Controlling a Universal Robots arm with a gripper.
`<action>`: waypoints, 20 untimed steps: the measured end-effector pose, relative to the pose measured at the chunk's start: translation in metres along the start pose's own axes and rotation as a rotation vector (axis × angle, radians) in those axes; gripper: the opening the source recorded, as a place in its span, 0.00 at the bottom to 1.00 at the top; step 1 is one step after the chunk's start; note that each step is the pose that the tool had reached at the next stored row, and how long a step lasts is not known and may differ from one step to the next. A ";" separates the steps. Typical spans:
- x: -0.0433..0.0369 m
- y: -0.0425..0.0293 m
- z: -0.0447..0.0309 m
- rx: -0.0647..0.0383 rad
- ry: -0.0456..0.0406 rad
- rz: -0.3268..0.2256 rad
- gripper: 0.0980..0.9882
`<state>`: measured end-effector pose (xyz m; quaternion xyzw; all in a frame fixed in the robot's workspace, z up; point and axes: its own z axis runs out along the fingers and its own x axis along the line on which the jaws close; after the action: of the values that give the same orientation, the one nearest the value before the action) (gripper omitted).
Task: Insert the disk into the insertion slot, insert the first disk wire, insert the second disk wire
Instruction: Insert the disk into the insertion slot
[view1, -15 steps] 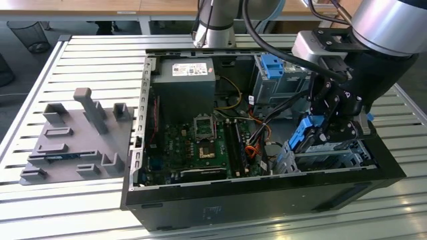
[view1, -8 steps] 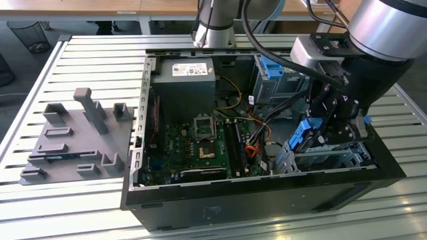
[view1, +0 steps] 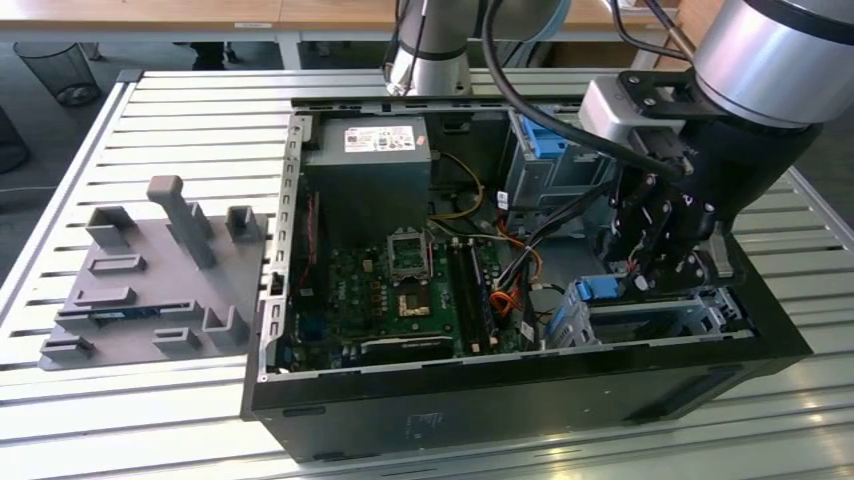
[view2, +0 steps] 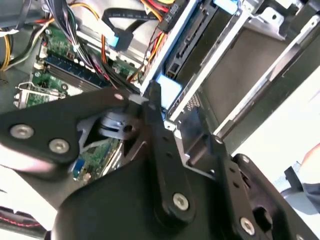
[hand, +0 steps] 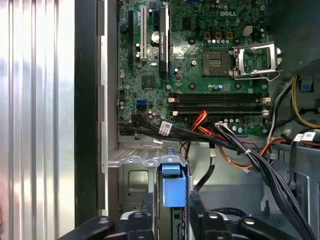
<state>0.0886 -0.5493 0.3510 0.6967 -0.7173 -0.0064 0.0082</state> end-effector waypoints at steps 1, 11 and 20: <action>0.0000 0.0000 0.0005 0.000 0.0000 0.000 0.37; 0.0000 -0.0001 0.0057 0.000 0.0000 0.000 0.01; 0.0000 -0.0002 0.0094 0.000 0.0001 0.000 0.01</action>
<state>0.0886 -0.5494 0.3415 0.6968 -0.7172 -0.0064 0.0082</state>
